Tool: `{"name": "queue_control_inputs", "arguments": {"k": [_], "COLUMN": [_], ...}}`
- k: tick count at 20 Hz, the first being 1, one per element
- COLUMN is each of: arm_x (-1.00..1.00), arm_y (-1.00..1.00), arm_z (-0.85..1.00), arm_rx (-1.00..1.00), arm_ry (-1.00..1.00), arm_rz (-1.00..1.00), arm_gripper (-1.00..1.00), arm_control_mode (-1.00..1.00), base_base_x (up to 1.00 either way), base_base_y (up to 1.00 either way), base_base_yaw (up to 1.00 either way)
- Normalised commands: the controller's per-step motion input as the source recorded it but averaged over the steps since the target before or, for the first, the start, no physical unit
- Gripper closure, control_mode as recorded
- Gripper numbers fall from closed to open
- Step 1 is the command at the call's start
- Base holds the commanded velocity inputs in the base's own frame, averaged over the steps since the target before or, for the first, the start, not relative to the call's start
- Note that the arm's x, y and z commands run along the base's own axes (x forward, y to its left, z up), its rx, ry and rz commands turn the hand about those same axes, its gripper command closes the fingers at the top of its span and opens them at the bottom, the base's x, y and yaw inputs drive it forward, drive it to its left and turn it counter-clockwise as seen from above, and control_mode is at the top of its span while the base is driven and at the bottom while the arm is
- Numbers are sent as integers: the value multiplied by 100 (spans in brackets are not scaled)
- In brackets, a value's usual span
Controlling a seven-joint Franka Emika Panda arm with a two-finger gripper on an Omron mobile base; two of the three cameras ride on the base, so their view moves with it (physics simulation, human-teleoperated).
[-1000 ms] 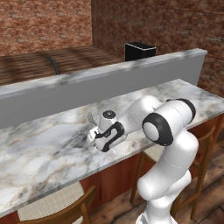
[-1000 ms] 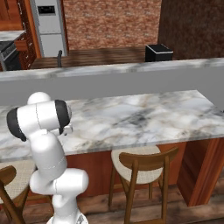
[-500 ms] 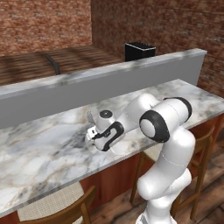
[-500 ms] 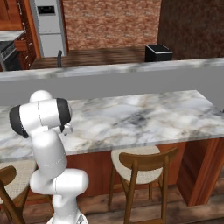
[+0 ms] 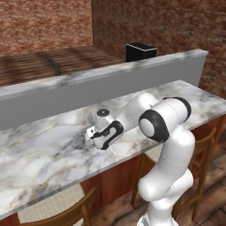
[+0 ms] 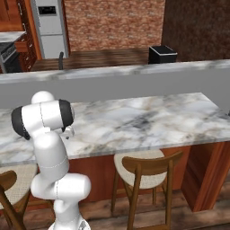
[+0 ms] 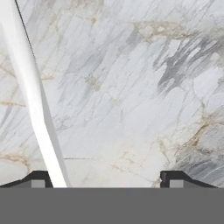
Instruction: Organize the utensils by type. Pick up the wooden spoons from the counter and place them in the open cabinet. Then pick up the metallic utensils from the counter and place them in the open drawer.
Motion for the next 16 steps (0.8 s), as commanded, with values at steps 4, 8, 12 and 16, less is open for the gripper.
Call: {"name": "queue_control_inputs", "arguments": {"k": [4, 8, 12, 16], "arm_x": [0, 0, -3, -5], "arm_y": [-11, -19, -30, -46], "arm_z": [-89, -93, -93, -90], "arm_rx": [0, 1, 6, 11], "arm_ry": [0, 0, -1, -1], "arm_rz": [-3, -5, -7, -8], "arm_gripper": [100, 100, 100, 100], "arm_control_mode": [-100, -100, -100, -100], "base_base_x": [0, 0, 0, 0], "base_base_y": [0, 0, 0, 0], "base_base_yaw": [0, 0, 0, 0]}}
